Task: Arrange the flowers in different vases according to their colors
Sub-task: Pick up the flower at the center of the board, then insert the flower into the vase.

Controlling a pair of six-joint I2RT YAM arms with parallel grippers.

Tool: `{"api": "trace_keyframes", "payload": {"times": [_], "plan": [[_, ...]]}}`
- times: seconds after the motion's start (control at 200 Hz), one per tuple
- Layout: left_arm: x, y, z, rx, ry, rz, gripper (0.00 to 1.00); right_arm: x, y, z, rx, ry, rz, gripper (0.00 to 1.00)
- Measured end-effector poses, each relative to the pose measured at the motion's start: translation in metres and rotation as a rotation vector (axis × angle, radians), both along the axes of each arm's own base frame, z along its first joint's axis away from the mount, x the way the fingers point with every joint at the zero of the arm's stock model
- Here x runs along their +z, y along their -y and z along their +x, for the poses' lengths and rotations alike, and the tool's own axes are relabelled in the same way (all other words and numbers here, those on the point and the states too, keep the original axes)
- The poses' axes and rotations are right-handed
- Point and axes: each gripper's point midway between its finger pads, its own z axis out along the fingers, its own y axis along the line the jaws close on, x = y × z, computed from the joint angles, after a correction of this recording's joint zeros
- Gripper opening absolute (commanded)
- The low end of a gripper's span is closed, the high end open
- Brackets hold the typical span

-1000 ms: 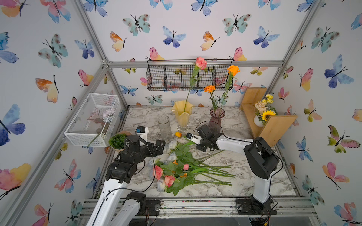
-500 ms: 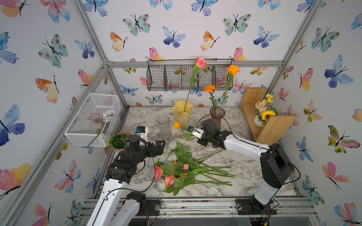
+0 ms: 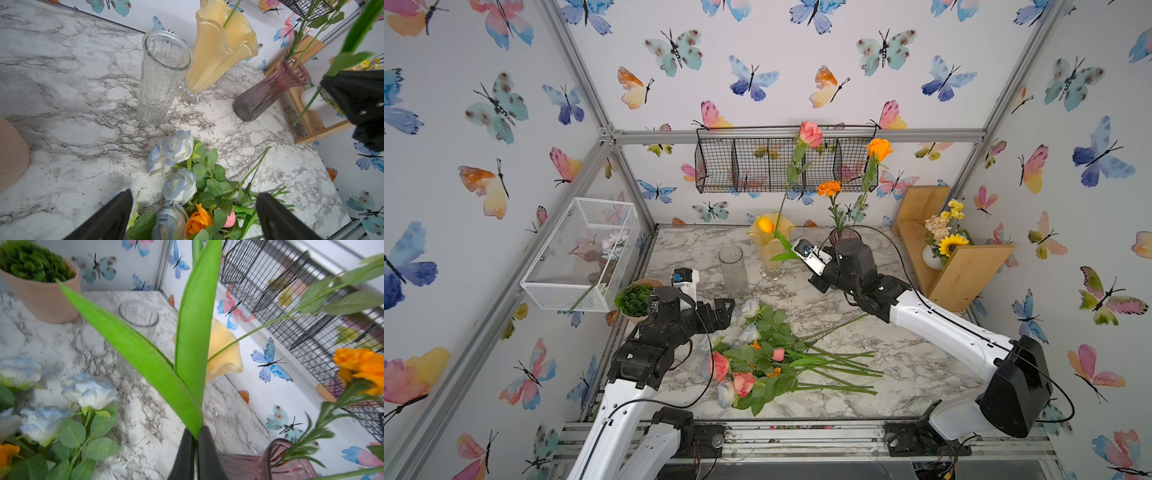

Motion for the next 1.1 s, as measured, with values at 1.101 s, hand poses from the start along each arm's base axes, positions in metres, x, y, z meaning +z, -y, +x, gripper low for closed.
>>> {"api": "trace_keyframes", "payload": {"times": [1.101], "plan": [[-0.007, -0.001, 0.004, 0.006, -0.028, 0.006, 0.99, 0.1, 0.116, 0.098, -0.316, 0.22, 0.646, 0.03]]}}
